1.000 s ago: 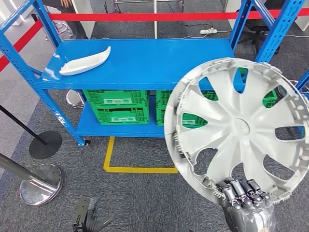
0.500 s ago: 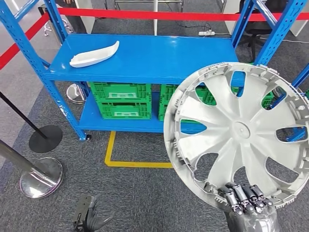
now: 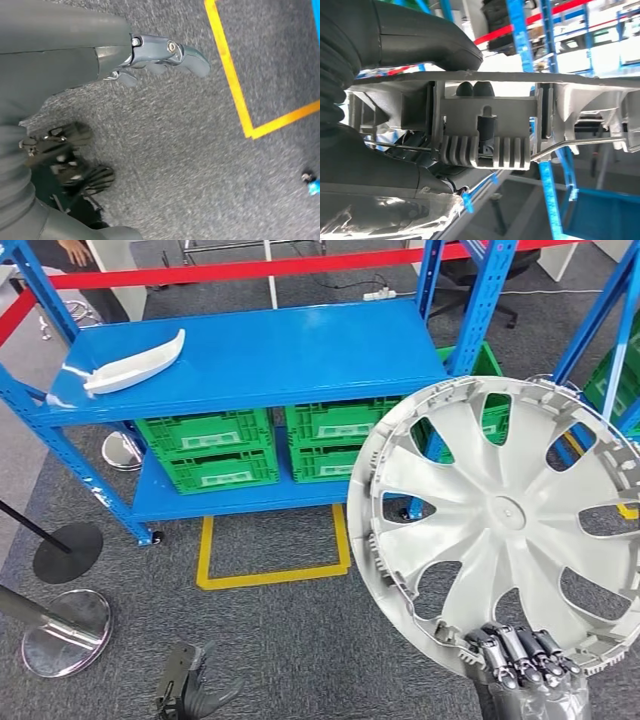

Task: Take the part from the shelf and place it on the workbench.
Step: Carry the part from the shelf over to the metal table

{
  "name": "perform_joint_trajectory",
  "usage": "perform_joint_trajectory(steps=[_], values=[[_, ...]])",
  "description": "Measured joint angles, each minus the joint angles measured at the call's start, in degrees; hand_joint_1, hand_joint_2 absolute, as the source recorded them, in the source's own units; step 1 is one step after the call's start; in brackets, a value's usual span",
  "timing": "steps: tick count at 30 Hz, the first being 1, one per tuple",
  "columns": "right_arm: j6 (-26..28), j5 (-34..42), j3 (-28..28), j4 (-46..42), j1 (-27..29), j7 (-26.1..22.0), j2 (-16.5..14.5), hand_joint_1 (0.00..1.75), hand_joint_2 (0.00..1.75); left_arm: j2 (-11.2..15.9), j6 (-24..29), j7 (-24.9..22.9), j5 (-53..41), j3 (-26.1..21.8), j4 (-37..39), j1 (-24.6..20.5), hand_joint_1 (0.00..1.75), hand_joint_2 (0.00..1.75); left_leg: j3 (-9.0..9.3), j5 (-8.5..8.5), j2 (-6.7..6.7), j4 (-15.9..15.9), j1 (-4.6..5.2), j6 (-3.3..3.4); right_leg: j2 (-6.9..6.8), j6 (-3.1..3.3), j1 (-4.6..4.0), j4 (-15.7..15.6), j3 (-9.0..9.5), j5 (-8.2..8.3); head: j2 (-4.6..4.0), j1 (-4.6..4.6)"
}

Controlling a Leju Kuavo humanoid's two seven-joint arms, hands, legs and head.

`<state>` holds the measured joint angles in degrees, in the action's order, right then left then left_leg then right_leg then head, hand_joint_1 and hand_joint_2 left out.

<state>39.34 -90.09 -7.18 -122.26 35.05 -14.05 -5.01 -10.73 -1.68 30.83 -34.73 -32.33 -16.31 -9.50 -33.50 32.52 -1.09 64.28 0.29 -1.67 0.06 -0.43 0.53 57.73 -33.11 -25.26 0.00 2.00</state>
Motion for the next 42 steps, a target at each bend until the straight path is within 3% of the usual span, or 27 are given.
perform_joint_trajectory(steps=[2, 3, 4, 5, 7, 9, 11, 13, 15, 17, 18, 19, 21, 23, 24, 26, 27, 29, 31, 32, 33, 34, 36, 37, 39, 40, 42], values=[[0.0, 0.0, 0.2, -0.02, 0.08, -0.02, -0.15, 1.75, 1.75, 0.04, -0.02, -0.03, 0.0, 0.0, 0.05, 0.17, 0.0, 1.75, -3.07, 2.92, 0.57, 6.98, -0.08, -0.05, 1.34, 0.12, -0.03, 0.02, -0.78, 0.54, 0.0, 0.02], [0.0, 0.0, 0.31, -0.03, 0.15, 0.0, -0.23, 1.75, 1.75, 0.06, -0.03, -0.04, 0.0, 0.0, 0.08, 0.22, 0.0, 1.75, -3.48, 2.79, 0.69, 8.03, -0.08, 0.03, 2.05, 0.04, -0.04, 0.03, -1.1, 0.8, 0.0, 0.01], [0.0, 0.0, 0.4, -0.03, 0.22, 0.03, -0.31, 1.75, 1.75, 0.07, -0.04, -0.05, 0.01, 0.01, 0.09, 0.23, 0.0, 1.75, -2.78, 1.57, 0.87, 6.8, -0.09, 0.17, 2.79, -0.08, -0.04, 0.04, -1.36, 1.06, 0.0, 0.01], [0.0, 0.0, 0.48, -0.1, 0.32, 0.11, -0.4, 1.75, 1.75, 0.07, -0.05, -0.06, 0.01, 0.02, 0.1, 0.22, 0.0, 1.75, -1.05, -0.39, 1.38, 3.54, -0.11, 0.37, 3.53, -0.25, -0.02, 0.05, -1.59, 1.33, 0.0, 0.01], [0.0, 0.0, 0.61, -0.39, 0.47, 0.39, -0.56, 1.75, 1.75, 0.1, -0.07, -0.05, 0.03, 0.06, 0.11, 0.14, 0.0, 1.75, 3.08, -3.6, 3.96, -4.53, -0.32, 0.83, 4.94, -0.71, -0.09, 0.2, -2.11, 1.85, 0.0, 0.03], [-0.01, 0.0, 0.68, -0.78, 0.56, 0.62, -0.7, 1.75, 1.75, 0.13, -0.07, -0.04, 0.04, 0.16, 0.11, 0.11, 0.0, 1.75, 4.82, -4.36, 5.67, -8.39, -0.42, 1.11, 6.12, -1.32, -0.09, 0.36, -2.78, 2.42, 0.0, 0.1], [0.0, 0.0, 0.72, -1.09, 0.86, 0.71, -0.81, 1.75, 1.75, 0.07, -0.08, -0.04, 0.05, 0.31, 0.12, 0.06, 0.0, 1.75, 4.64, -4.63, 4.67, -8.61, -0.33, 1.54, 7.0, -2.04, 0.11, 0.23, -3.46, 3.02, 0.0, 0.11], [0.01, 0.01, 0.74, -1.33, 1.17, 0.81, -0.88, 1.75, 1.75, -0.02, -0.1, -0.04, 0.15, 0.39, 0.15, -0.11, 0.0, 1.75, 4.46, -5.18, 3.28, -8.81, -0.45, 2.25, 4.95, -2.6, 0.09, 1.73, -4.64, 2.0, 0.0, 0.45], [0.0, 0.01, 0.74, -1.46, 1.1, 0.87, -0.91, 1.75, 1.75, 0.0, -0.1, -0.04, 0.25, 0.4, 0.18, -0.04, 0.0, 1.75, 4.2, -5.48, 1.71, -8.91, -0.53, 2.66, 1.58, -3.06, 0.03, 7.82, -7.31, -1.79, 0.0, 0.93], [-0.01, -0.01, 0.73, -1.53, 1.01, 0.97, -0.91, 1.75, 1.75, 0.11, -0.09, -0.04, 0.3, 0.4, 0.18, 0.23, 0.0, 1.75, 3.98, -5.6, -0.02, -8.88, -0.5, 2.72, 0.42, -3.52, 0.18, 15.22, -10.02, -5.36, 0.0, 1.03], [-0.01, -0.02, 0.73, -1.56, 1.06, 1.06, -0.91, 1.75, 1.75, 0.15, -0.08, -0.04, 0.32, 0.39, 0.18, 0.29, 0.0, 1.75, 3.91, -5.64, -0.85, -8.87, -0.49, 2.7, 0.23, -3.67, 0.25, 16.81, -10.22, -5.86, 0.0, 1.04], [-0.01, -0.04, 0.72, -1.59, 1.11, 1.22, -0.9, 1.75, 1.75, 0.17, -0.08, -0.04, 0.35, 0.39, 0.19, 0.3, 0.0, 1.75, 3.89, -5.67, -1.62, -8.86, -0.5, 2.64, 0.02, -3.77, 0.32, 16.02, -9.2, -5.33, 0.0, 1.03], [-0.02, -0.06, 0.71, -1.73, 1.14, 1.72, -0.89, 1.75, 1.75, 0.19, -0.09, -0.04, 0.4, 0.39, 0.2, 0.26, 0.0, 1.75, 3.99, -5.61, -2.94, -8.79, -0.5, 2.33, -1.48, -3.86, 0.39, 8.76, -4.23, -2.65, 0.0, 1.04], [-0.02, -0.05, 0.71, -1.94, 1.0, 2.36, -0.89, 1.75, 1.75, 0.32, -0.09, 0.01, 0.44, 0.39, 0.2, 0.22, 0.0, 1.75, 4.05, -5.42, -3.95, -8.54, -0.19, 1.66, -3.19, -3.32, 0.18, 2.19, -0.09, -1.12, 0.0, 1.01], [-0.02, -0.04, 0.72, -2.07, 0.96, 2.61, -0.89, 1.75, 1.75, 0.41, -0.09, 0.03, 0.45, 0.39, 0.2, 0.2, 0.0, 1.75, 4.05, -5.4, -4.36, -8.42, -0.02, 1.33, -3.53, -2.84, 0.06, 0.98, 0.57, -1.05, 0.0, 0.98], [-0.01, -0.02, 0.73, -2.26, 0.99, 2.92, -0.89, 1.75, 1.75, 0.52, -0.09, 0.05, 0.46, 0.39, 0.21, 0.15, 0.0, 1.75, 4.03, -5.45, -5.29, -8.38, 0.05, 0.79, -2.42, -1.7, -0.11, 0.96, 0.18, -0.95, 0.0, 0.95], [-0.01, -0.01, 0.74, -2.37, 1.06, 2.97, -0.89, 1.75, 1.75, 0.54, -0.09, 0.05, 0.46, 0.39, 0.21, 0.08, 0.0, 1.75, 3.96, -5.17, -5.1, -8.21, -0.04, 0.48, -1.83, -1.27, -0.07, 0.97, -0.03, -0.8, 0.0, 0.96], [0.0, 0.0, 0.72, -2.59, 1.05, 2.99, -0.89, 1.75, 1.75, 0.55, -0.09, 0.06, 0.46, 0.39, 0.22, -0.01, 0.0, 1.75, 2.75, -2.88, -2.95, -5.4, -0.25, -0.05, -0.67, -0.49, 0.09, 0.85, -0.38, -0.41, 0.0, 0.84], [0.01, 0.01, 0.7, -2.72, 0.93, 3.0, -0.89, 1.75, 1.75, 0.61, -0.09, 0.07, 0.46, 0.39, 0.27, 0.14, 0.0, 1.75, -0.63, 1.09, -0.28, 1.94, -0.33, -0.21, 0.63, 0.01, 0.1, 0.83, -0.83, -0.08, 0.0, 0.71], [0.01, 0.02, 0.7, -2.72, 0.91, 3.01, -0.89, 1.75, 1.75, 0.64, -0.09, 0.07, 0.46, 0.39, 0.32, 0.28, 0.0, 1.75, -2.44, 2.52, 0.29, 5.67, -0.32, -0.16, 1.38, 0.17, 0.02, 0.83, -1.04, 0.04, 0.0, 0.72], [0.0, 0.02, 0.7, -2.72, 0.94, 3.03, -0.89, 1.75, 1.75, 0.67, -0.09, 0.07, 0.46, 0.39, 0.36, 0.41, 0.0, 1.75, -3.65, 2.94, 0.62, 7.99, -0.29, -0.03, 2.2, 0.27, -0.07, 0.84, -1.2, 0.16, 0.0, 0.71], [0.0, 0.02, 0.71, -2.72, 0.97, 3.07, -0.89, 1.75, 1.75, 0.69, -0.09, 0.07, 0.46, 0.39, 0.38, 0.48, 0.0, 1.75, -3.89, 2.19, 0.86, 8.19, -0.25, 0.18, 3.02, 0.31, -0.17, 0.84, -1.31, 0.27, 0.0, 0.72], [0.0, 0.02, 0.7, -2.74, 1.0, 3.23, -0.89, 1.75, 1.75, 0.73, -0.08, 0.09, 0.49, 0.39, 0.39, 0.47, 0.0, 1.75, -1.46, -1.75, 2.04, 2.69, -0.18, 0.87, 4.65, 0.19, -0.29, 0.84, -1.39, 0.52, 0.0, 0.72], [0.01, 0.02, 0.7, -2.76, 0.97, 3.36, -0.89, 1.75, 1.75, 0.81, -0.07, 0.13, 0.55, 0.39, 0.4, 0.45, 0.0, 1.75, 0.32, -3.6, 3.55, -1.18, -0.17, 1.36, 5.39, 0.03, -0.38, 0.89, -1.48, 0.64, 0.0, 0.74], [0.01, 0.02, 0.69, -2.86, 0.89, 3.62, -0.89, 1.75, 1.75, 0.93, -0.03, 0.29, 0.74, 0.39, 0.42, 0.42, 0.0, 1.75, 2.77, -5.24, 5.98, -6.74, -0.25, 1.77, 6.8, -0.45, -0.32, 1.04, -1.99, 0.95, 0.0, 0.78], [0.0, 0.02, 0.69, -2.92, 0.9, 3.73, -0.89, 1.75, 1.75, 0.96, -0.02, 0.39, 0.85, 0.39, 0.43, 0.43, 0.0, 1.75, 3.08, -5.2, 6.27, -7.62, -0.22, 1.83, 7.49, -0.81, -0.19, 1.01, -2.31, 1.18, 0.0, 0.76], [-0.01, 0.02, 0.69, -3.07, 1.1, 3.93, -0.89, 1.75, 1.75, 0.91, -0.01, 0.61, 0.97, 0.39, 0.44, 0.36, 0.0, 1.75, 3.15, -5.48, 5.0, -8.19, -0.27, 2.0, 8.22, -1.55, 0.06, 0.91, -3.02, 1.57, 0.0, 0.74]])
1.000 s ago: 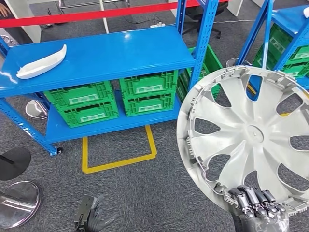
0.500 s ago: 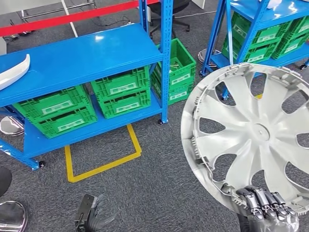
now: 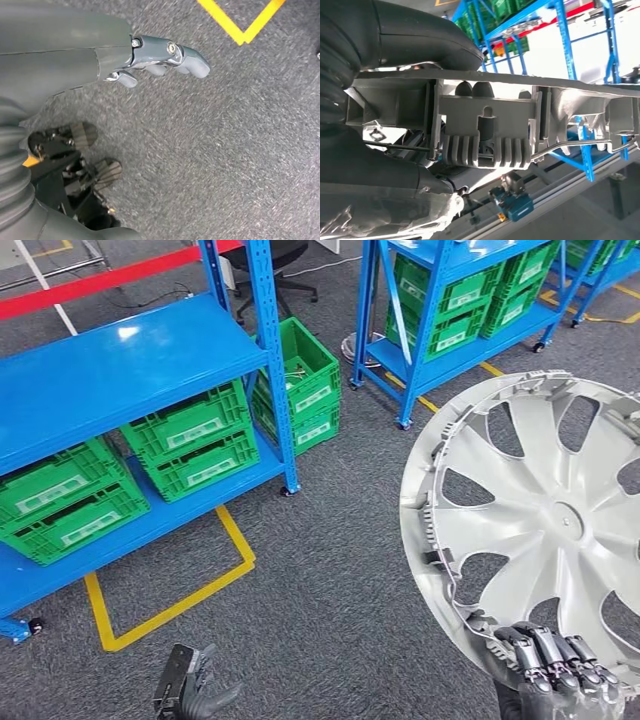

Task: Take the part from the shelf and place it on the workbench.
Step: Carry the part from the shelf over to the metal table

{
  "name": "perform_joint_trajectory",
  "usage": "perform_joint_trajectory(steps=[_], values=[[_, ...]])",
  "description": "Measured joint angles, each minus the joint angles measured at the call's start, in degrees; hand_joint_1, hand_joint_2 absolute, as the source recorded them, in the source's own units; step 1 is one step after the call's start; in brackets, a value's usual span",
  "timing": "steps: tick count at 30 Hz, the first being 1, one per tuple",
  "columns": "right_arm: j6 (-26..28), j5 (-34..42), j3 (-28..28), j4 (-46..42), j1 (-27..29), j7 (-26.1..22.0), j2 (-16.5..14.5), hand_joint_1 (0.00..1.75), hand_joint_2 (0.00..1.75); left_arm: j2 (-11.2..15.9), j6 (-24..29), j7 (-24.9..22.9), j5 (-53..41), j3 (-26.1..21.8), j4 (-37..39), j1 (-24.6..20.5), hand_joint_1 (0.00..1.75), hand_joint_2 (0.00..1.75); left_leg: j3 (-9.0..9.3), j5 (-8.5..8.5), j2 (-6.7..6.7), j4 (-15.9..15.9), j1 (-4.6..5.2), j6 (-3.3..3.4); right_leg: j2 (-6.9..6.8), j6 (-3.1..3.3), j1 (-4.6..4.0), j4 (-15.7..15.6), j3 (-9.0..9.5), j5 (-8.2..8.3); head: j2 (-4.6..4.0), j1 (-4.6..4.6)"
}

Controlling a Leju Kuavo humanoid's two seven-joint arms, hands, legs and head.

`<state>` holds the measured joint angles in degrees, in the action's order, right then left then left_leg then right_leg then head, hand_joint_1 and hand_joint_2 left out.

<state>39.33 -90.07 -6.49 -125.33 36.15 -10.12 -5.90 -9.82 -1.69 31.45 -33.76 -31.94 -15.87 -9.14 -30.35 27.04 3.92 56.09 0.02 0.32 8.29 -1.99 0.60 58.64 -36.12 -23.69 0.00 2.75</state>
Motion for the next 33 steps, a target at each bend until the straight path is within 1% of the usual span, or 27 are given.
perform_joint_trajectory(steps=[1, 2, 3, 4, 5, 6, 7, 8, 9, 10, 11, 12, 13, 14, 16, 17, 19, 20, 21, 23, 24, 25, 30, 33], values=[[0.0, 0.0, -0.01, -0.1, 0.1, 0.15, 0.0, 1.75, 1.75, -0.02, 0.01, 0.11, 0.07, -0.01, 0.0, -0.07, 0.0, 1.75, 0.05, -0.23, -0.75, -0.23, -0.1, 0.25, -0.98, -0.29, -0.06, 0.54, -0.5, -0.35, 0.0, 0.13], [0.01, 0.0, -0.02, -0.17, 0.07, 0.35, 0.0, 1.75, 1.75, -0.02, 0.02, 0.2, 0.11, -0.02, 0.0, -0.09, 0.0, 1.75, 0.1, -0.42, -1.48, -0.45, -0.23, 0.47, -2.67, -0.57, -0.16, 2.14, -1.4, -1.39, 0.0, 0.36], [0.01, -0.02, -0.08, -0.22, -0.03, 0.62, 0.01, 1.75, 1.75, -0.01, 0.02, 0.26, 0.15, -0.04, 0.01, -0.03, 0.0, 1.75, 0.13, -0.49, -2.24, -0.53, -0.28, 0.6, -4.81, -0.81, -0.18, 5.01, -2.77, -3.09, 0.0, 0.54], [0.01, -0.03, -0.21, -0.25, -0.13, 0.96, 0.04, 1.75, 1.75, 0.03, 0.01, 0.3, 0.19, -0.05, 0.01, 0.1, 0.0, 1.75, 0.11, -0.48, -2.91, -0.53, -0.26, 0.7, -6.52, -1.16, -0.16, 8.77, -4.42, -5.13, 0.0, 0.75], [0.01, -0.04, -0.34, -0.25, -0.21, 1.24, 0.13, 1.75, 1.75, 0.09, 0.0, 0.31, 0.19, -0.07, 0.02, 0.25, 0.0, 1.75, 0.09, -0.46, -3.6, -0.52, -0.24, 0.71, -7.44, -1.48, -0.03, 12.57, -6.02, -6.88, 0.0, 0.81], [0.01, -0.05, -0.47, -0.24, -0.18, 1.43, 0.24, 1.75, 1.75, 0.14, -0.02, 0.31, 0.19, -0.08, 0.03, 0.34, 0.0, 1.75, 0.07, -0.46, -4.22, -0.51, -0.24, 0.71, -7.85, -1.75, 0.13, 15.17, -6.96, -7.83, 0.0, 0.79], [0.0, -0.04, -0.55, -0.24, -0.1, 1.51, 0.35, 1.75, 1.75, 0.17, -0.03, 0.31, 0.19, -0.09, 0.04, 0.35, 0.0, 1.75, 0.06, -0.45, -4.69, -0.5, -0.26, 0.69, -8.05, -1.96, 0.29, 15.74, -6.84, -7.75, 0.0, 0.81], [-0.01, -0.04, -0.57, -0.24, -0.05, 1.46, 0.45, 1.75, 1.75, 0.19, -0.06, 0.31, 0.19, -0.09, 0.04, 0.32, 0.0, 1.75, 0.09, -0.43, -5.02, -0.48, -0.3, 0.6, -8.16, -2.1, 0.45, 13.94, -5.45, -6.67, 0.0, 0.81], [-0.01, -0.04, -0.57, -0.24, -0.03, 1.35, 0.51, 1.75, 1.75, 0.18, -0.08, 0.32, 0.19, -0.09, 0.04, 0.28, 0.0, 1.75, 0.17, -0.39, -5.21, -0.45, -0.37, 0.44, -8.34, -2.21, 0.58, 10.22, -3.01, -5.03, 0.0, 0.81], [-0.01, -0.05, -0.57, -0.23, -0.06, 1.23, 0.56, 1.75, 1.75, 0.2, -0.09, 0.32, 0.19, -0.08, 0.04, 0.23, 0.0, 1.75, 0.23, -0.33, -5.31, -0.4, -0.38, 0.17, -8.56, -2.27, 0.63, 6.08, -0.42, -3.89, 0.0, 0.84], [-0.01, -0.05, -0.57, -0.23, -0.07, 1.1, 0.59, 1.75, 1.75, 0.23, -0.1, 0.33, 0.19, -0.08, 0.04, 0.19, 0.0, 1.75, 0.25, -0.26, -5.35, -0.26, -0.32, -0.15, -8.66, -2.1, 0.63, 2.67, 1.73, -3.0, 0.0, 0.81], [-0.01, -0.05, -0.56, -0.22, -0.06, 0.97, 0.62, 1.75, 1.75, 0.27, -0.1, 0.35, 0.19, -0.08, 0.04, 0.16, 0.0, 1.75, 0.21, -0.2, -5.36, -0.12, -0.23, -0.43, -8.71, -1.88, 0.64, 0.56, 3.02, -2.61, 0.0, 0.76], [-0.01, -0.05, -0.55, -0.21, -0.04, 0.86, 0.62, 1.75, 1.75, 0.34, -0.1, 0.36, 0.19, -0.08, 0.04, 0.16, 0.0, 1.75, 0.11, -0.26, -5.36, -0.02, -0.09, -0.43, -8.66, -1.66, 0.63, -0.16, 3.4, -2.64, 0.0, 0.72], [-0.01, -0.04, -0.54, -0.2, 0.04, 0.79, 0.63, 1.75, 1.75, 0.39, -0.1, 0.37, 0.19, -0.08, 0.04, 0.16, 0.0, 1.75, 0.01, -0.35, -5.34, 0.04, 0.0, -0.17, -8.53, -1.45, 0.65, -0.23, 3.38, -2.38, 0.0, 0.66], [-0.01, -0.04, -0.52, -0.18, 0.1, 0.74, 0.63, 1.75, 1.75, 0.45, -0.1, 0.38, 0.19, -0.08, 0.04, 0.15, 0.0, 1.75, -0.07, -0.67, -5.31, -0.11, 0.03, 0.63, -8.45, -1.38, 0.58, -0.24, 3.19, -2.25, 0.0, 0.63], [-0.01, -0.03, -0.52, -0.17, 0.11, 0.74, 0.63, 1.75, 1.75, 0.45, -0.1, 0.38, 0.19, -0.08, 0.04, 0.12, 0.0, 1.75, -0.07, -0.75, -5.31, -0.22, 0.02, 0.84, -8.42, -1.25, 0.49, -0.24, 3.15, -2.26, 0.0, 0.64], [-0.01, -0.02, -0.52, -0.17, 0.11, 0.74, 0.63, 1.75, 1.75, 0.45, -0.1, 0.38, 0.19, -0.08, 0.04, 0.08, 0.0, 1.75, -0.03, -0.91, -5.32, -0.46, -0.07, 0.83, -8.41, -0.83, 0.27, -0.22, 3.1, -2.32, 0.0, 0.65], [-0.01, -0.02, -0.51, -0.17, 0.11, 0.75, 0.63, 1.75, 1.75, 0.45, -0.1, 0.38, 0.19, -0.08, 0.04, 0.08, 0.0, 1.75, -0.03, -0.97, -5.32, -0.56, -0.13, 0.61, -8.41, -0.63, 0.16, -0.2, 3.06, -2.33, 0.0, 0.66], [-0.01, -0.01, -0.5, -0.17, 0.12, 0.75, 0.63, 1.75, 1.75, 0.45, -0.1, 0.38, 0.19, -0.08, 0.04, 0.08, 0.0, 1.75, -0.04, -1.05, -5.32, -0.66, -0.21, 0.16, -8.42, -0.45, 0.07, -0.17, 3.01, -2.33, 0.0, 0.66], [-0.01, 0.01, -0.49, -0.17, 0.12, 0.73, 0.63, 1.75, 1.75, 0.45, -0.1, 0.38, 0.19, -0.08, 0.04, 0.08, 0.0, 1.75, -0.07, -1.15, -5.32, -0.85, -0.36, -1.06, -8.43, -0.23, -0.04, -0.12, 2.88, -2.27, 0.0, 0.68], [-0.01, 0.01, -0.48, -0.17, 0.12, 0.7, 0.63, 1.75, 1.75, 0.45, -0.1, 0.38, 0.19, -0.08, 0.04, 0.08, 0.0, 1.75, -0.09, -1.17, -5.32, -0.91, -0.42, -1.55, -8.44, -0.17, -0.07, -0.1, 2.83, -2.24, 0.0, 0.68], [-0.01, 0.01, -0.48, -0.17, 0.12, 0.68, 0.63, 1.75, 1.75, 0.45, -0.1, 0.38, 0.18, -0.08, 0.04, 0.08, 0.0, 1.75, -0.12, -1.2, -5.32, -0.94, -0.45, -1.84, -8.44, -0.12, -0.09, -0.09, 2.8, -2.21, 0.0, 0.69], [-0.01, 0.0, -0.48, -0.17, 0.11, 0.47, 0.63, 1.75, 1.75, 0.45, -0.21, 0.38, 0.18, -0.08, 0.04, 0.09, 0.0, 1.75, -0.24, -1.29, -5.32, -0.92, -0.37, -2.03, -8.5, 0.02, 0.01, -0.1, 2.78, -2.04, 0.0, 0.7], [-0.01, 0.0, -0.49, -0.17, 0.11, 0.42, 0.63, 1.75, 1.75, 0.46, -0.26, 0.39, 0.17, -0.08, 0.04, 0.09, 0.0, 1.75, -0.28, -1.31, -5.32, -0.84, -0.23, -1.99, -8.5, -0.1, 0.15, -0.11, 2.77, -1.94, 0.0, 0.7]])
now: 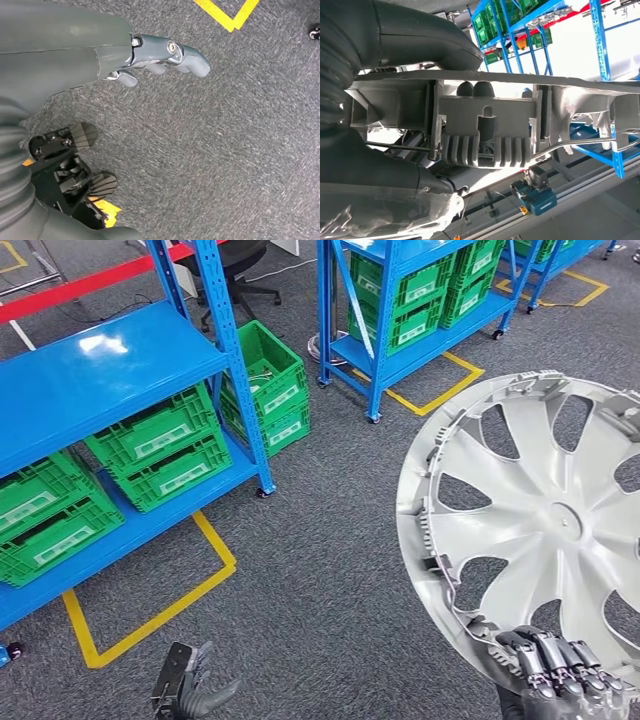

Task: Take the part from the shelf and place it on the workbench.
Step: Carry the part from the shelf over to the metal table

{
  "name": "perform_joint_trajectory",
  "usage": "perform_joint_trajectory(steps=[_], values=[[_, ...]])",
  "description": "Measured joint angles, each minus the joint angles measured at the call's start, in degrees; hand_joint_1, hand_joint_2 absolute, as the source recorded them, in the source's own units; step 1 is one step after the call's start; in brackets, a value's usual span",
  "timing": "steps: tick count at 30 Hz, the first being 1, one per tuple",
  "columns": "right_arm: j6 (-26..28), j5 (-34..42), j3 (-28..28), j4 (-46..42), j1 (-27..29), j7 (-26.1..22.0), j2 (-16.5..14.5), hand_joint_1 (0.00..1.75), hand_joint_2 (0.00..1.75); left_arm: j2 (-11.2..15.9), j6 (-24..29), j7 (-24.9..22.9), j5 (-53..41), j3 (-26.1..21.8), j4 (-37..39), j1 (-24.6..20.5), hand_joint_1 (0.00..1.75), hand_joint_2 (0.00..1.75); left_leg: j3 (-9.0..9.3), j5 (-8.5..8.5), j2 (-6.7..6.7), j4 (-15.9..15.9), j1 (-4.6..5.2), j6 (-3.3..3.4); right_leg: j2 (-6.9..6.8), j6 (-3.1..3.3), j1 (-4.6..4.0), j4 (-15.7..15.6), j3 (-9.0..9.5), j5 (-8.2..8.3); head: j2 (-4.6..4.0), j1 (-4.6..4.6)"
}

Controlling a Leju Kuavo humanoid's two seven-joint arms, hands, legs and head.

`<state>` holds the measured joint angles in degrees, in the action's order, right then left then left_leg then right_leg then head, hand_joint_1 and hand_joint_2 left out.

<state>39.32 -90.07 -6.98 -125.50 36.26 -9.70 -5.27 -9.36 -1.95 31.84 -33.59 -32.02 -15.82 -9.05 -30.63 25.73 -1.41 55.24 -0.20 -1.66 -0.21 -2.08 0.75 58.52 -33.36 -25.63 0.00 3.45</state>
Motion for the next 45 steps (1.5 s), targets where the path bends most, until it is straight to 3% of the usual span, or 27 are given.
perform_joint_trajectory(steps=[8, 13, 15, 17, 18, 19, 20, 22, 24, 27, 29, 31, 32, 33, 34, 36, 38, 40, 42, 43, 45], values=[[0.0, 0.01, -1.38, 0.29, -0.01, 3.27, 0.82, 1.75, 1.75, 0.14, 0.0, 0.08, 0.02, -0.01, 0.0, 0.01, 0.0, 1.75, -0.6, 0.24, 0.0, 0.73, 0.34, 0.88, -0.01, -0.55, 0.37, -0.13, -0.14, 0.32, 0.0, -0.03], [0.0, 0.01, -1.63, 0.29, 0.07, 3.38, 1.1, 1.75, 1.75, 0.15, 0.0, 0.09, 0.02, 0.0, 0.0, -0.05, 0.0, 1.75, -0.48, -0.49, -0.43, -0.07, 0.16, 1.91, 0.22, -1.54, 0.45, 0.28, -0.76, 0.02, 0.0, 0.05], [0.0, 0.01, -1.65, 0.28, 0.09, 3.26, 1.24, 1.75, 1.75, 0.07, 0.0, 0.1, 0.03, 0.0, 0.0, -0.08, 0.0, 1.75, -0.32, -0.83, -1.02, -0.58, -0.15, 2.22, 0.24, -1.91, 0.48, 5.22, -3.17, -2.85, 0.0, 0.27], [0.0, 0.02, -1.65, 0.3, 0.09, 3.09, 1.33, 1.75, 1.75, -0.01, -0.01, 0.1, 0.04, 0.0, 0.02, -0.06, 0.0, 1.75, -0.35, -0.8, -1.65, -0.57, -0.21, 2.31, 0.22, -2.33, 0.56, 12.8, -6.73, -6.09, 0.0, 0.4], [0.0, 0.01, -1.65, 0.32, 0.12, 2.99, 1.35, 1.75, 1.75, -0.04, -0.02, 0.1, 0.04, 0.0, 0.04, -0.04, 0.0, 1.75, -0.32, -0.75, -2.02, -0.55, -0.25, 2.27, 0.19, -2.52, 0.61, 14.93, -7.79, -6.53, 0.0, 0.39], [0.0, 0.01, -1.64, 0.34, 0.15, 2.9, 1.37, 1.75, 1.75, -0.09, -0.03, 0.1, 0.04, 0.0, 0.07, -0.03, 0.0, 1.75, -0.27, -0.66, -2.41, -0.5, -0.34, 2.15, 0.08, -2.7, 0.68, 15.02, -7.87, -5.93, 0.0, 0.41], [0.0, 0.01, -1.64, 0.36, 0.16, 2.79, 1.39, 1.75, 1.75, -0.15, -0.04, 0.1, 0.04, 0.0, 0.09, -0.03, 0.0, 1.75, -0.18, -0.5, -2.79, -0.36, -0.51, 1.9, -0.22, -2.88, 0.8, 12.66, -6.68, -4.32, 0.0, 0.4], [0.0, -0.01, -1.63, 0.42, 0.09, 2.68, 1.42, 1.75, 1.75, -0.07, -0.05, 0.1, 0.04, 0.0, 0.11, -0.05, 0.0, 1.75, 0.0, 0.09, -3.51, 0.29, -0.66, 1.01, -2.23, -3.37, 0.97, 5.12, -2.83, -1.14, 0.0, 0.52], [0.0, -0.04, -1.64, 0.48, -0.09, 2.66, 1.45, 1.75, 1.75, 0.06, -0.06, 0.1, 0.03, 0.01, 0.12, -0.07, 0.0, 1.75, 0.07, 0.65, -4.11, 1.04, -0.41, 0.14, -3.53, -2.74, 1.01, 1.33, -0.79, -0.3, 0.0, 0.44], [0.0, -0.07, -1.64, 0.52, -0.02, 2.67, 1.49, 1.75, 1.75, 0.04, -0.11, 0.1, 0.02, 0.02, 0.13, -0.11, 0.0, 1.75, 0.16, 0.88, -5.02, 1.28, -0.43, -0.56, -1.93, -0.87, 0.88, 1.76, -1.3, -0.42, 0.0, -0.33], [0.0, -0.03, -1.65, 0.51, 0.02, 2.67, 1.49, 1.75, 1.75, 0.01, -0.15, 0.1, 0.02, 0.02, 0.14, -0.18, 0.0, 1.75, -0.67, 2.98, -3.28, 3.51, -0.72, -0.86, -0.53, -0.03, 0.84, 1.8, -1.65, -0.15, 0.0, -0.5], [0.0, 0.01, -1.67, 0.51, -0.08, 2.67, 1.49, 1.75, 1.75, -0.02, -0.16, 0.1, 0.02, 0.02, 0.18, -0.1, 0.0, 1.75, -3.69, 7.12, -0.27, 10.29, -0.7, -0.75, 0.89, 0.58, 0.75, 1.76, -2.05, 0.14, 0.0, -0.74], [0.0, 0.01, -1.67, 0.52, -0.11, 2.68, 1.49, 1.75, 1.75, -0.02, -0.16, 0.1, 0.02, 0.02, 0.21, 0.01, 0.0, 1.75, -5.65, 8.91, 0.55, 14.34, -0.61, -0.56, 1.7, 0.82, 0.61, 1.76, -2.3, 0.27, 0.0, -0.83], [0.0, 0.02, -1.67, 0.52, -0.1, 2.72, 1.49, 1.75, 1.75, -0.02, -0.16, 0.1, 0.02, 0.02, 0.25, 0.12, 0.0, 1.75, -7.13, 9.77, 0.95, 17.22, -0.5, -0.3, 2.58, 1.0, 0.45, 1.76, -2.53, 0.4, 0.0, -0.91], [0.0, 0.03, -1.66, 0.52, -0.07, 2.74, 1.49, 1.75, 1.75, -0.02, -0.15, 0.1, 0.02, 0.02, 0.27, 0.18, 0.0, 1.75, -7.72, 9.48, 1.18, 18.19, -0.37, 0.05, 3.52, 1.14, 0.28, 1.76, -2.71, 0.54, 0.0, -0.91], [0.0, 0.04, -1.66, 0.52, -0.01, 2.76, 1.49, 1.75, 1.75, -0.02, -0.15, 0.1, 0.02, 0.02, 0.28, 0.14, 0.0, 1.75, -5.66, 6.02, 2.04, 13.75, -0.02, 1.02, 5.42, 1.16, 0.04, 1.76, -2.85, 0.81, 0.0, -0.91], [0.0, 0.02, -1.67, 0.52, -0.02, 2.73, 1.49, 1.75, 1.75, 0.11, -0.15, 0.1, 0.02, 0.02, 0.28, -0.01, 0.0, 1.75, -2.11, 2.82, 4.78, 6.31, 0.18, 2.05, 7.02, 0.89, -0.02, 1.82, -2.99, 1.08, 0.0, -0.88], [0.0, 0.02, -1.68, 0.52, -0.03, 2.72, 1.49, 1.75, 1.75, 0.18, -0.15, 0.1, 0.02, 0.02, 0.28, -0.1, 0.0, 1.75, -0.55, 2.17, 6.49, 2.72, 0.28, 2.28, 8.36, 0.26, 0.15, 1.68, -3.39, 1.46, 0.0, -0.88], [0.0, 0.02, -1.68, 0.52, 0.17, 2.74, 1.49, 1.75, 1.75, 0.06, -0.16, 0.1, 0.03, 0.03, 0.28, -0.2, 0.0, 1.75, -0.34, 1.93, 5.46, 2.04, 0.28, 2.19, 9.54, -0.58, 0.35, 1.29, -3.88, 1.96, 0.0, -0.88], [0.0, 0.02, -1.67, 0.52, 0.33, 2.79, 1.49, 1.75, 1.75, 0.0, -0.17, 0.1, 0.06, 0.03, 0.28, -0.27, 0.0, 1.75, -0.22, 1.65, 4.8, 1.67, 0.19, 2.35, 8.91, -0.87, 0.28, 1.51, -4.21, 1.84, 0.0, -0.81], [0.01, 0.02, -1.67, 0.52, 0.33, 2.88, 1.49, 1.75, 1.75, -0.09, -0.19, 0.1, 0.12, 0.03, 0.29, -0.22, 0.0, 1.75, 0.04, 1.17, 3.16, 0.99, 0.01, 2.7, 5.16, -1.29, -0.02, 5.11, -6.1, -0.46, 0.0, -0.56]])
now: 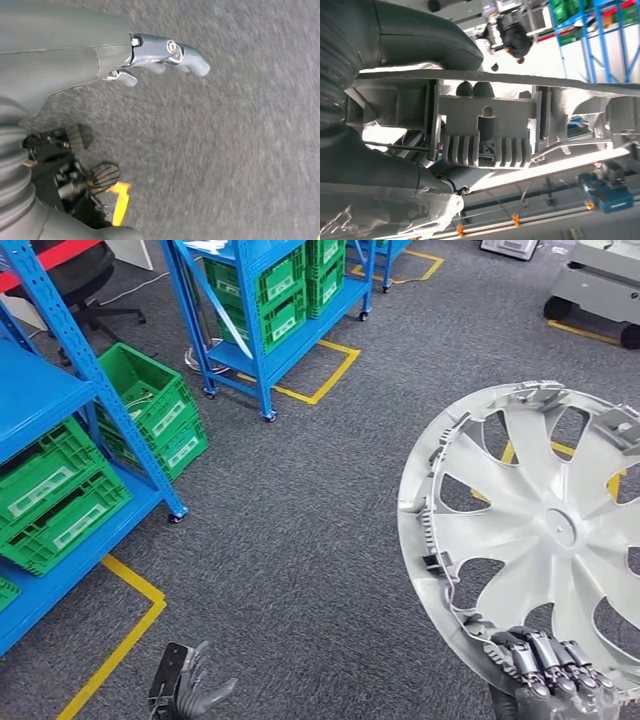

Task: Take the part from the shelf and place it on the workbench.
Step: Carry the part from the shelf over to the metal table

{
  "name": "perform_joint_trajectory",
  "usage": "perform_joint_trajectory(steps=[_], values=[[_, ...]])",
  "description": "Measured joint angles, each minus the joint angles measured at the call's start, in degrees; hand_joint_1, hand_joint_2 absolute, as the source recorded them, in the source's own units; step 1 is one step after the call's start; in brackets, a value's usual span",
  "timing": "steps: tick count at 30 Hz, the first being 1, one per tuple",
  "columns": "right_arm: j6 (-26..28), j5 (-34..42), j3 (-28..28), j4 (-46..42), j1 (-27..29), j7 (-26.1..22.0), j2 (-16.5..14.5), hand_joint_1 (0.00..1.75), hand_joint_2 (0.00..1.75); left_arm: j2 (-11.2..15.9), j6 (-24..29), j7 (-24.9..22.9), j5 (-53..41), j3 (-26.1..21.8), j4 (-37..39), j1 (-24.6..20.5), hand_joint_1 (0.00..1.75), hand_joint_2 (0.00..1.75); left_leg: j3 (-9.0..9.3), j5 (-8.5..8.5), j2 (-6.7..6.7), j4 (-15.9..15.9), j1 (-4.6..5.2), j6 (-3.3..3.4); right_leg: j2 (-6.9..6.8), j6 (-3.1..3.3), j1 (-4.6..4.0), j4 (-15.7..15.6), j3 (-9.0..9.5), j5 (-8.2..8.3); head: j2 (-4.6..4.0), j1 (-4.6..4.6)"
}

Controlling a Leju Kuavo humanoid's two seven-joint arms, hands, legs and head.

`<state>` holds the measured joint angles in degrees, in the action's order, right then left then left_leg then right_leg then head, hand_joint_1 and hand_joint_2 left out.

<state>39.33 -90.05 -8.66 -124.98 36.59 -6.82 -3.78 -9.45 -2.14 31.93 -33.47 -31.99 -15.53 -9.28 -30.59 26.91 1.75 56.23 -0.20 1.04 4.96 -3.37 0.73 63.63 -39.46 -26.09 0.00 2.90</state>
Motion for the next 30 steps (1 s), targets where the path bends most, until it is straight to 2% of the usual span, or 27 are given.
perform_joint_trajectory(steps=[1, 2, 3, 4, 5, 6, 7, 8, 9, 10, 12, 13, 14, 16, 18, 19, 20, 21, 22, 23, 25, 26, 28, 29, 30], values=[[0.0, 0.0, 0.0, 0.0, -0.08, 0.03, 0.01, 1.75, 1.75, 0.01, -0.01, 0.0, 0.02, -0.01, 0.01, 0.12, 0.0, 1.75, 0.04, -0.03, -0.87, -0.07, 0.09, 0.13, -2.25, -0.21, -0.11, 3.39, -1.51, -1.98, 0.0, 0.11], [-0.01, -0.01, 0.0, 0.01, -0.2, 0.04, 0.01, 1.75, 1.75, 0.02, -0.01, 0.0, 0.01, -0.01, 0.01, 0.28, 0.0, 1.75, 0.05, -0.01, -1.87, -0.06, 0.15, 0.22, -3.63, -0.46, -0.08, 7.2, -3.19, -3.91, 0.0, 0.17], [-0.01, -0.01, 0.01, 0.01, -0.25, 0.04, 0.02, 1.75, 1.75, 0.04, -0.01, 0.0, 0.01, -0.02, 0.02, 0.4, 0.0, 1.75, 0.07, 0.02, -2.83, -0.05, 0.19, 0.24, -4.27, -0.68, 0.0, 10.18, -4.41, -5.12, 0.0, 0.16], [-0.01, -0.02, 0.01, 0.01, -0.23, 0.04, 0.02, 1.75, 1.75, 0.07, -0.01, 0.0, 0.01, -0.03, 0.02, 0.44, 0.0, 1.75, 0.08, 0.06, -3.73, -0.04, 0.21, 0.22, -4.6, -0.87, 0.1, 11.4, -4.71, -5.34, 0.0, 0.16], [-0.01, -0.02, 0.02, 0.01, -0.21, 0.05, 0.02, 1.75, 1.75, 0.06, -0.01, 0.0, 0.01, -0.03, 0.02, 0.43, 0.0, 1.75, 0.14, 0.12, -4.56, -0.03, 0.21, 0.14, -4.9, -1.03, 0.2, 10.37, -3.81, -4.55, 0.0, 0.17], [-0.01, -0.02, 0.03, 0.01, -0.21, 0.05, 0.02, 1.75, 1.75, 0.03, -0.01, 0.0, 0.01, -0.03, 0.02, 0.4, 0.0, 1.75, 0.27, 0.23, -5.3, -0.01, 0.19, -0.02, -5.45, -1.14, 0.3, 7.17, -1.72, -3.03, 0.0, 0.17], [-0.01, -0.02, 0.04, 0.01, -0.23, 0.05, 0.02, 1.75, 1.75, 0.02, -0.01, 0.0, 0.01, -0.03, 0.02, 0.36, 0.0, 1.75, 0.45, 0.4, -5.97, 0.05, 0.23, -0.26, -6.61, -1.19, 0.33, 2.94, 0.86, -1.62, 0.0, 0.18], [-0.01, -0.02, 0.04, 0.01, -0.28, 0.05, 0.02, 1.75, 1.75, 0.02, -0.01, 0.0, 0.01, -0.03, 0.02, 0.34, 0.0, 1.75, 0.59, 0.64, -6.54, 0.18, 0.36, -0.59, -7.58, -0.99, 0.31, -0.74, 3.17, -0.52, 0.0, 0.14], [-0.01, -0.02, 0.03, 0.01, -0.32, 0.04, 0.02, 1.75, 1.75, 0.05, -0.01, 0.0, 0.01, -0.04, 0.02, 0.32, 0.0, 1.75, 0.72, 0.83, -7.01, 0.28, 0.5, -0.88, -8.24, -0.63, 0.24, -3.19, 4.71, 0.07, 0.0, 0.06], [-0.01, -0.02, 0.05, 0.01, -0.34, 0.04, 0.03, 1.75, 1.75, 0.08, -0.01, 0.0, 0.01, -0.04, 0.02, 0.29, 0.0, 1.75, 0.83, 0.93, -7.42, 0.35, 0.63, -1.16, -8.46, -0.16, 0.12, -4.19, 5.31, 0.16, 0.0, -0.02], [-0.01, -0.02, 0.1, 0.01, -0.28, 0.08, 0.03, 1.75, 1.75, 0.06, -0.01, 0.0, 0.01, -0.03, 0.02, 0.23, 0.0, 1.75, 0.97, 0.98, -8.15, 0.3, 0.57, -1.65, -7.23, 0.85, -0.05, -4.18, 5.12, 0.38, 0.0, -0.11], [-0.01, -0.02, 0.14, 0.0, -0.22, 0.13, 0.03, 1.75, 1.75, 0.02, -0.01, 0.0, 0.01, -0.02, 0.02, 0.17, 0.0, 1.75, 0.92, 1.28, -7.58, 0.51, 0.43, -1.98, -6.63, 1.25, -0.02, -4.24, 4.98, 0.52, 0.0, -0.13], [-0.01, -0.01, 0.16, 0.0, -0.21, 0.18, 0.02, 1.75, 1.75, -0.02, -0.01, 0.0, 0.01, -0.01, 0.02, 0.13, 0.0, 1.75, 0.52, 2.15, -6.45, 1.47, 0.3, -2.27, -6.04, 1.63, 0.08, -4.35, 4.87, 0.7, 0.0, -0.18], [-0.01, 0.0, 0.2, 0.0, -0.25, 0.26, 0.02, 1.75, 1.75, -0.03, -0.01, 0.0, 0.01, -0.01, 0.04, 0.18, 0.0, 1.75, -1.9, 5.48, -3.42, 6.89, 0.14, -2.62, -4.84, 2.17, 0.28, -4.48, 4.69, 0.98, 0.0, -0.35], [-0.01, 0.01, 0.25, 0.01, -0.32, 0.34, 0.02, 1.75, 1.75, -0.03, -0.01, 0.0, 0.0, -0.01, 0.11, 0.42, 0.0, 1.75, -5.68, 8.64, -2.25, 14.62, 0.14, -2.59, -3.36, 2.41, 0.29, -4.48, 4.48, 1.11, 0.0, -0.41], [-0.01, 0.01, 0.27, 0.01, -0.29, 0.37, 0.02, 1.75, 1.75, -0.03, -0.01, 0.0, -0.01, -0.01, 0.15, 0.52, 0.0, 1.75, -6.86, 8.89, -2.06, 16.75, 0.14, -2.52, -2.52, 2.44, 0.28, -4.48, 4.41, 1.17, 0.0, -0.42], [-0.01, 0.01, 0.29, 0.01, -0.26, 0.39, 0.02, 1.75, 1.75, -0.03, -0.01, 0.0, -0.01, -0.01, 0.16, 0.56, 0.0, 1.75, -7.04, 7.99, -1.93, 16.73, 0.13, -2.41, -1.67, 2.41, 0.29, -4.48, 4.38, 1.24, 0.0, -0.41], [-0.01, 0.0, 0.29, 0.01, -0.25, 0.38, 0.02, 1.75, 1.75, -0.03, -0.01, 0.0, -0.01, -0.01, 0.17, 0.54, 0.0, 1.75, -6.13, 6.15, -1.67, 14.48, 0.11, -2.27, -0.84, 2.33, 0.32, -4.48, 4.38, 1.32, 0.0, -0.42], [-0.01, 0.0, 0.29, 0.01, -0.23, 0.37, 0.02, 1.75, 1.75, 0.0, -0.01, 0.0, -0.01, -0.01, 0.17, 0.5, 0.0, 1.75, -4.45, 3.94, -0.87, 10.79, 0.04, -2.11, -0.04, 2.17, 0.39, -4.48, 4.37, 1.43, 0.0, -0.43], [-0.01, 0.0, 0.29, 0.01, -0.26, 0.37, 0.02, 1.75, 1.75, 0.02, -0.01, 0.0, -0.01, -0.01, 0.17, 0.45, 0.0, 1.75, -2.63, 2.25, 0.49, 6.8, -0.08, -1.97, 0.74, 1.94, 0.35, -4.39, 4.28, 1.52, 0.0, -0.43], [-0.01, -0.01, 0.29, 0.01, -0.25, 0.37, 0.02, 1.75, 1.75, 0.06, -0.01, 0.0, -0.01, -0.01, 0.17, 0.37, 0.0, 1.75, -0.45, 0.76, 2.56, 1.75, -0.23, -1.79, 2.07, 1.3, 0.38, -4.35, 3.89, 1.82, 0.0, -0.4], [-0.01, -0.01, 0.28, 0.01, -0.19, 0.37, 0.02, 1.75, 1.75, 0.06, -0.01, 0.0, -0.01, -0.01, 0.17, 0.34, 0.0, 1.75, -0.23, 0.78, 2.77, 1.03, -0.17, -1.64, 2.69, 0.88, 0.44, -4.46, 3.67, 2.05, 0.0, -0.41], [-0.01, 0.0, 0.29, 0.01, 0.11, 0.37, 0.02, 1.75, 1.75, 0.0, -0.02, 0.0, -0.01, -0.01, 0.17, 0.23, 0.0, 1.75, -0.23, 0.4, 1.52, 0.71, -0.06, -1.0, 3.3, 0.11, 0.71, -4.77, 3.05, 2.45, 0.0, -0.38], [-0.01, 0.0, 0.29, 0.0, 0.24, 0.37, 0.02, 1.75, 1.75, -0.03, -0.02, 0.0, -0.01, -0.01, 0.17, 0.15, 0.0, 1.75, -0.17, 0.18, 0.82, 0.49, -0.07, -0.57, 2.26, -0.12, 0.64, -4.1, 2.49, 1.98, 0.0, -0.24], [-0.01, 0.0, 0.29, 0.0, 0.26, 0.37, 0.02, 1.75, 1.75, -0.05, -0.03, 0.0, -0.01, -0.01, 0.17, 0.12, 0.0, 1.75, -0.13, 0.0, 0.04, 0.26, -0.09, -0.18, 0.62, -0.28, 0.48, -2.32, 1.49, 0.81, 0.0, -0.06]])
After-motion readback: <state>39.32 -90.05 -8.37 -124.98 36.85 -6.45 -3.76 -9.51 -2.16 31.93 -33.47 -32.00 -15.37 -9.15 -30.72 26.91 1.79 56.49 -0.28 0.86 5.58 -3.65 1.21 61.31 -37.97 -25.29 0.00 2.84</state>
